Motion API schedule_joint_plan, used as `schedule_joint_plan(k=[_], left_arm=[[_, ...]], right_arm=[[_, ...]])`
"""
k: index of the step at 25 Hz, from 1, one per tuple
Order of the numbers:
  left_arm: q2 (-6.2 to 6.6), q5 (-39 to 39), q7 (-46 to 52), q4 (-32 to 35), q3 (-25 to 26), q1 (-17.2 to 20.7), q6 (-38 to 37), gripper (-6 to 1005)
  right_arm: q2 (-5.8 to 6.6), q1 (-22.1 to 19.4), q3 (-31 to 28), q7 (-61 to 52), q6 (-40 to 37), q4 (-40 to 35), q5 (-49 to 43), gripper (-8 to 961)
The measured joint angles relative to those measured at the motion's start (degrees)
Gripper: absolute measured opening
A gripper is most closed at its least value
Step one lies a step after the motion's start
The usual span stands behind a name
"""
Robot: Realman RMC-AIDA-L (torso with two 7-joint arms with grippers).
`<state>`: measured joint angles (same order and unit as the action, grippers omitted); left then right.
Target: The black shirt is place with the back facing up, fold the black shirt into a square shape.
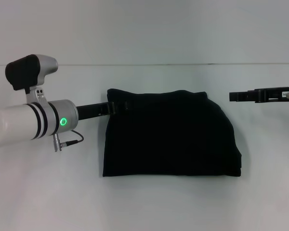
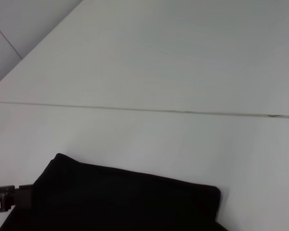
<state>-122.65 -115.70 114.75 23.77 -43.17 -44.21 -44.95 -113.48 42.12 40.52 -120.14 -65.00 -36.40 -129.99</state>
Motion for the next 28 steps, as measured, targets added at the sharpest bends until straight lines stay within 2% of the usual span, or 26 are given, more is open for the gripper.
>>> schedule_joint_plan(k=[2, 8, 13, 18, 21, 28], left_arm=[[-0.18, 0.3, -0.7, 0.1, 0.2, 0.2, 0.1, 742], [-0.40, 1.2, -2.0, 0.0, 0.2, 0.2, 0.1, 541], [-0.40, 1.9, -2.3, 0.0, 0.2, 0.1, 0.1, 276], [-0.40, 3.1, -2.3, 0.0, 0.7, 0.4, 0.3, 79], [-0.40, 3.4, -2.3, 0.1, 0.9, 0.4, 0.4, 31], [-0.40, 3.5, -2.3, 0.2, 0.9, 0.4, 1.0, 34]], right_arm=[[-0.03, -0.1, 0.1, 0.0, 0.0, 0.0, 0.0, 766], [-0.12, -0.5, 0.7, 0.0, -0.7, 0.1, 0.0, 765], [0.42, -0.6, 1.7, 0.0, -5.5, 0.6, 0.0, 764], [1.18, -0.6, 2.7, -0.5, -10.9, 1.8, -0.2, 763], [1.65, -0.8, 2.6, -0.6, -12.9, 2.7, -0.2, 762], [2.14, -1.4, 2.8, -0.6, -15.9, 3.1, -0.3, 761]])
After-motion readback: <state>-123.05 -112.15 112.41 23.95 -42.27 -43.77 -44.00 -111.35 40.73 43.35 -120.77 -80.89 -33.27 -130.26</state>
